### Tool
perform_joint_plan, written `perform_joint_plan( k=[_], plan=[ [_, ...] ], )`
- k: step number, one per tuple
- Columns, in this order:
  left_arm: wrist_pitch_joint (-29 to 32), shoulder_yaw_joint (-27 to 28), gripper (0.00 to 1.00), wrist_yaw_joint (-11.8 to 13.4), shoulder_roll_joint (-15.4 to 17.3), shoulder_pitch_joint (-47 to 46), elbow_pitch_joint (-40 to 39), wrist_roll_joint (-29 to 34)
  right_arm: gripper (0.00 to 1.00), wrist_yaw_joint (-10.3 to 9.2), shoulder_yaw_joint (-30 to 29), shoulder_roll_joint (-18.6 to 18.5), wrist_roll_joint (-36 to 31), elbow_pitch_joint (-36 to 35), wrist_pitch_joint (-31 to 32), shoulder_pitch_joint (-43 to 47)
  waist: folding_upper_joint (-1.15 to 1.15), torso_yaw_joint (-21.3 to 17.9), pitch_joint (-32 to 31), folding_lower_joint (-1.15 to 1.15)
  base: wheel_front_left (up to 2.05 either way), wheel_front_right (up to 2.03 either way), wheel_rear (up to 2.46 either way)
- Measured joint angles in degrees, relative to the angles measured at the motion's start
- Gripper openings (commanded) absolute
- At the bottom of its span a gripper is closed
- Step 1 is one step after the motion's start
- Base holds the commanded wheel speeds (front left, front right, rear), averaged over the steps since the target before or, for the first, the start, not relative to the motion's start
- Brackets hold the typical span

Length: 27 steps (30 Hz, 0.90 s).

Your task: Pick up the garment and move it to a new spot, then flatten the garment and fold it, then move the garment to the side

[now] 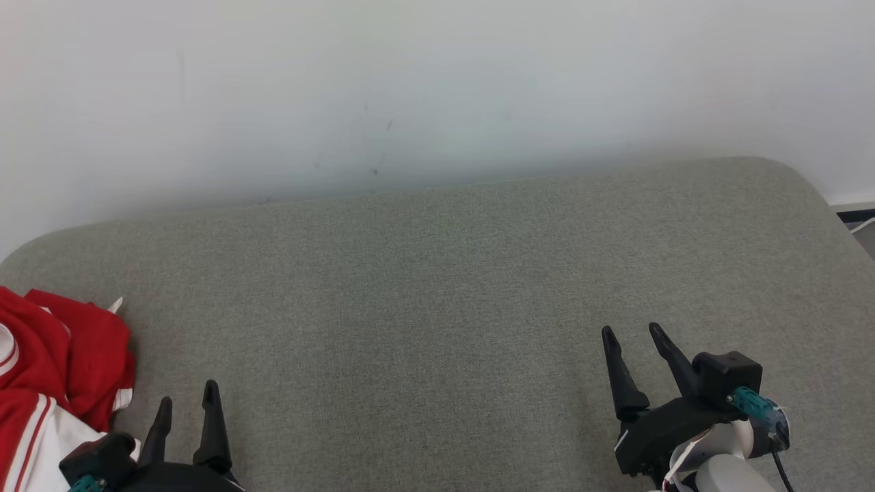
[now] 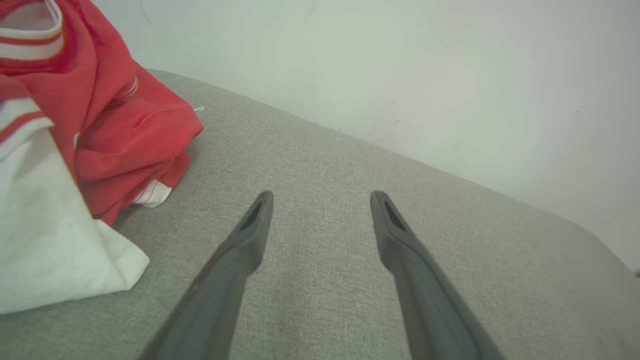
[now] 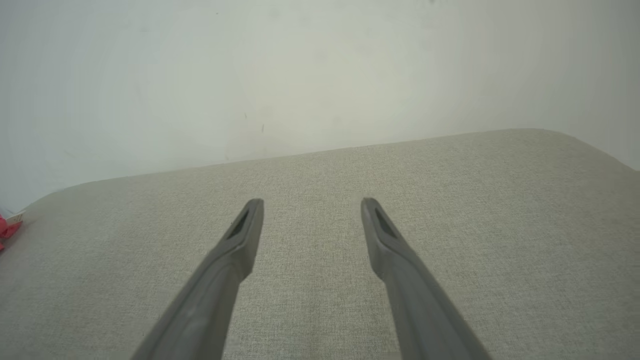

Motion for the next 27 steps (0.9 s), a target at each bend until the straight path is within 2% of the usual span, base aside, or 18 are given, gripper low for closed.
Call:
perform_joint_plan(
  k=[13,27],
  plan=[
    [-2.5,-0.2,1.0,1.7,1.3,0.0,0.2,9.4,1.0,-1.77,0.5,-1.5,-8.8,-0.5,-2.7,-0.2,0.0,-0.2,-0.1,0.0,0.0,0.0,0.0],
    [-2.5,0.6,1.0,1.7,1.2,0.0,0.2,9.7,1.0,-1.77,-1.1,-1.6,-8.8,-0.5,-2.9,-0.1,0.0,0.0,0.5,0.0,0.0,0.0,0.0]
  ],
)
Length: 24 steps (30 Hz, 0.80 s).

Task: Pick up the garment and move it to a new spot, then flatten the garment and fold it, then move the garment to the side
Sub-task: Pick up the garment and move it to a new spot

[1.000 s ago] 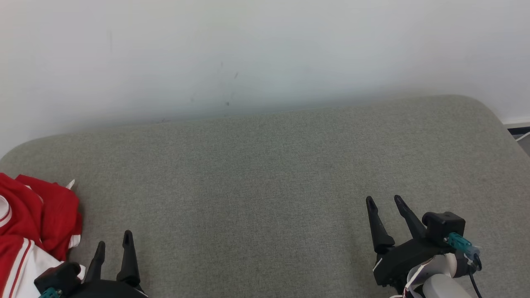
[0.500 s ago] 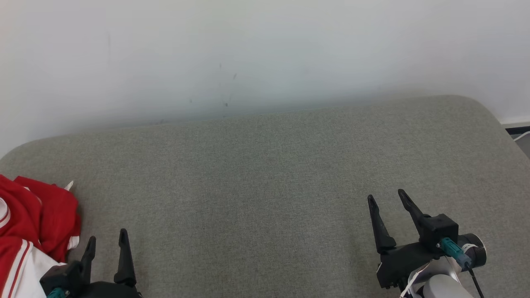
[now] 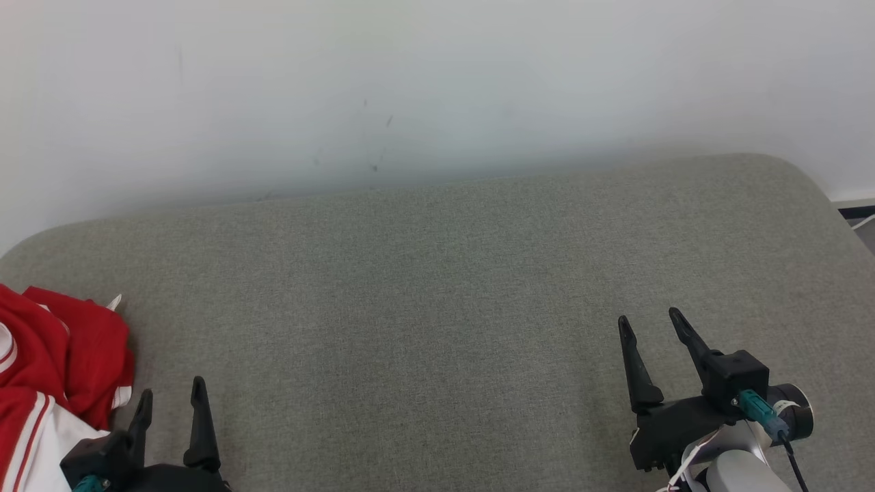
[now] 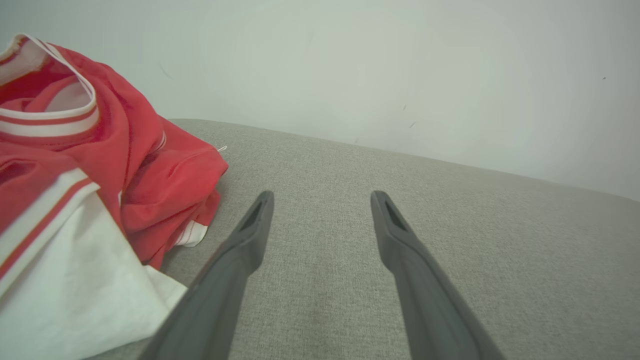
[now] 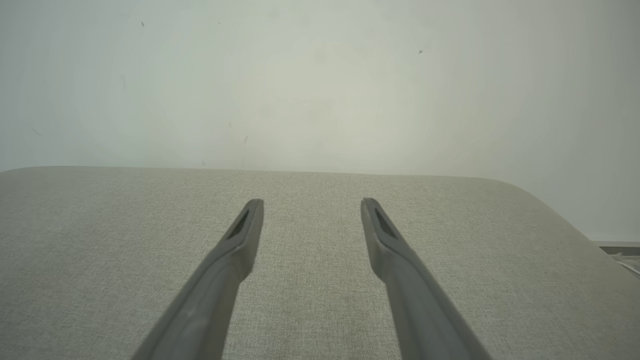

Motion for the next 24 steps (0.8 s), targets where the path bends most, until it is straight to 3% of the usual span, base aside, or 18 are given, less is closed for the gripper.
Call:
perform_joint_plan(
  k=[11,24],
  plan=[
    [0.0,0.3,1.0,0.0,-0.9,-0.6,0.0,0.6,1.0,-0.01,-1.1,0.1,-0.3,-0.4,0.0,0.4,0.0,1.1,0.0,0.0,0.0,0.0,0.0],
    [0.0,2.0,1.0,0.0,-1.4,-1.2,0.4,2.6,1.0,-0.01,-2.0,0.1,-0.3,-0.6,0.0,1.4,0.0,7.4,-0.3,0.0,0.0,0.0,0.0]
  ],
)
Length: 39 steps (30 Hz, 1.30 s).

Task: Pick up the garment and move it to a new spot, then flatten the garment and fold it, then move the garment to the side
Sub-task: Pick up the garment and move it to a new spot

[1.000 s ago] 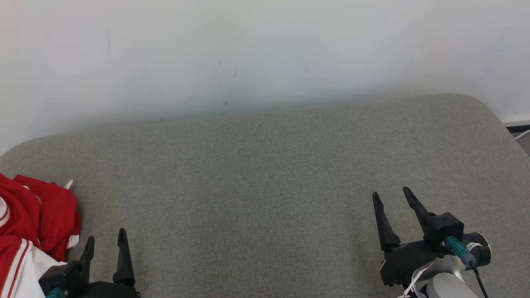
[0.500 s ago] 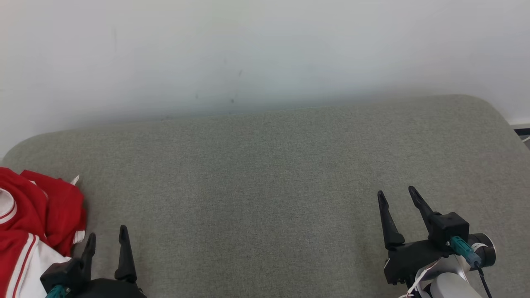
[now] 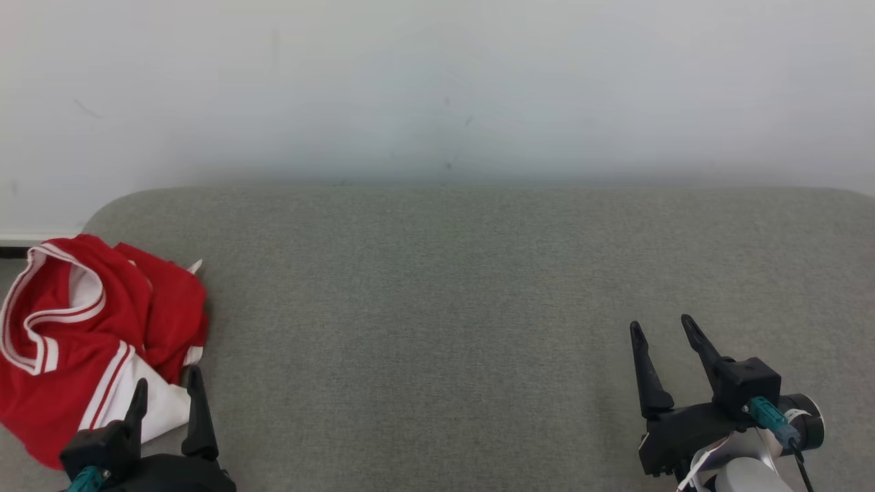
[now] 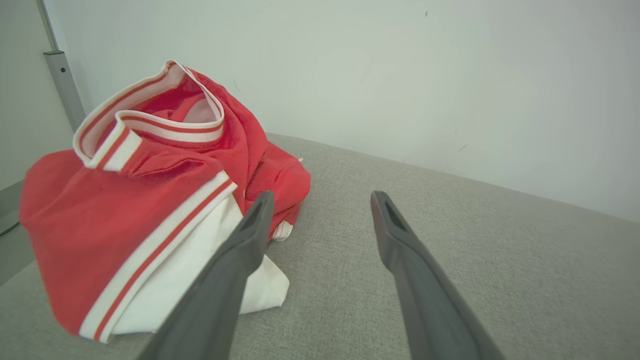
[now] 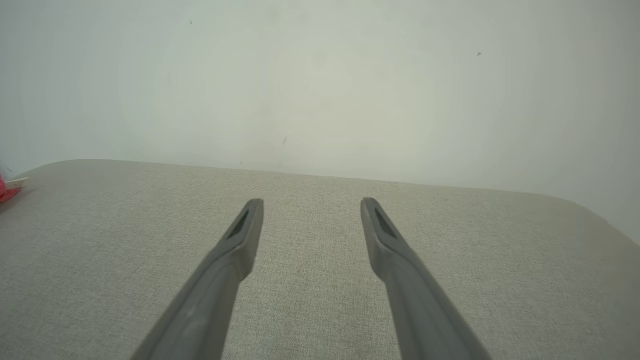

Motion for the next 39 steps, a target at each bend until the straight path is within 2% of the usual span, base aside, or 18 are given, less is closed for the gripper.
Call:
perform_joint_plan(
  k=[26,33,39],
  plan=[
    [0.7,2.5,1.0,0.0,-0.1,0.7,-0.8,3.1,1.0,0.58,0.3,1.7,0.0,0.9,0.0,0.4,0.0,19.1,-1.9,0.0,0.0,0.0,0.0],
    [0.8,3.9,1.0,0.0,-0.1,3.8,-2.2,3.5,1.0,1.41,1.6,2.7,0.0,1.5,0.0,0.3,0.0,21.6,-2.6,0.0,0.0,0.0,0.0],
    [1.3,4.6,1.0,0.0,0.0,3.8,-2.8,3.5,1.0,1.6,1.9,2.8,0.0,1.9,0.0,0.2,0.0,21.7,-2.5,0.0,0.0,0.0,0.0]
  ],
)
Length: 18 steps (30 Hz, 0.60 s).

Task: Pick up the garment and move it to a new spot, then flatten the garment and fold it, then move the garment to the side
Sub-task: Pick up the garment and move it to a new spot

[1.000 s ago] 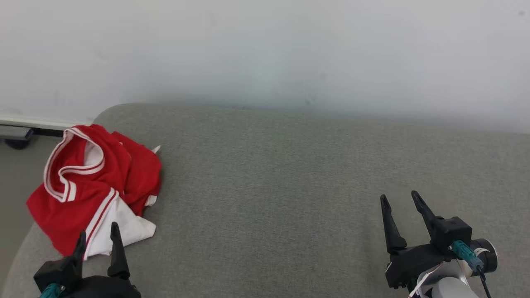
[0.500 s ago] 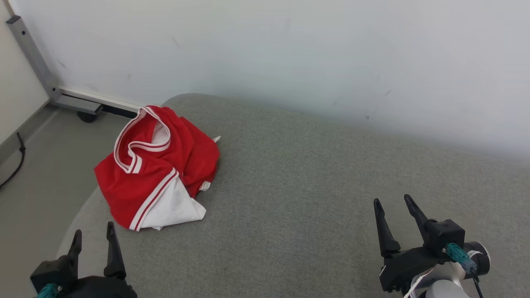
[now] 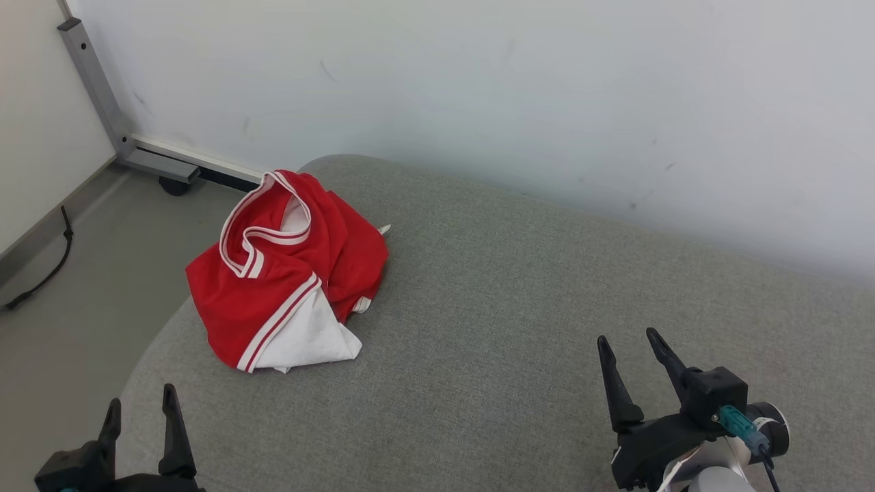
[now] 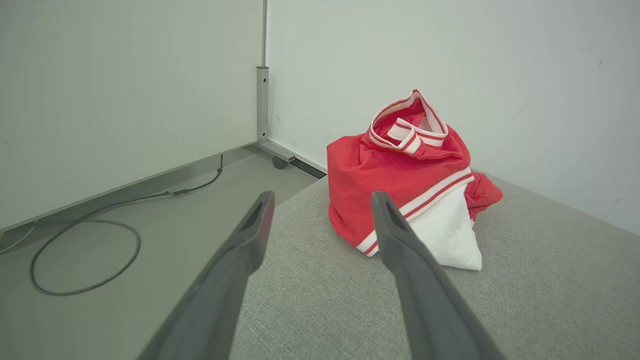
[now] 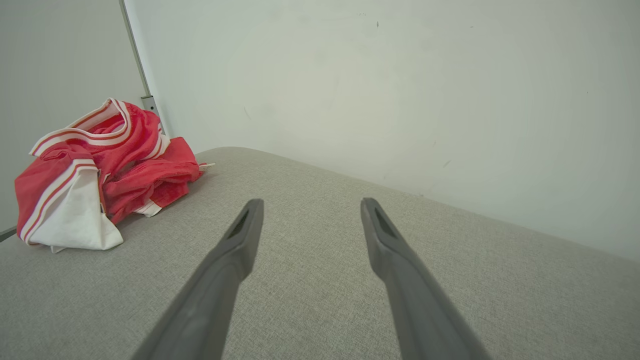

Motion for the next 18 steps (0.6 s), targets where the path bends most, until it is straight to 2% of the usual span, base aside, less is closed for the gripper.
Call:
perform_joint_plan(
  k=[9,18],
  plan=[
    [2.6,-1.1,1.0,-0.2,0.4,-0.6,-0.2,0.0,1.0,0.51,0.1,-0.1,-0.2,0.2,0.0,0.0,0.0,0.0,0.5,0.0,0.0,0.0,0.0],
    [8.4,-1.9,1.0,-4.9,4.2,-12.2,3.1,-0.1,1.0,0.73,1.2,-0.4,-1.7,0.2,0.0,-1.5,0.0,-1.4,1.8,0.0,0.0,0.0,0.0]
  ],
)
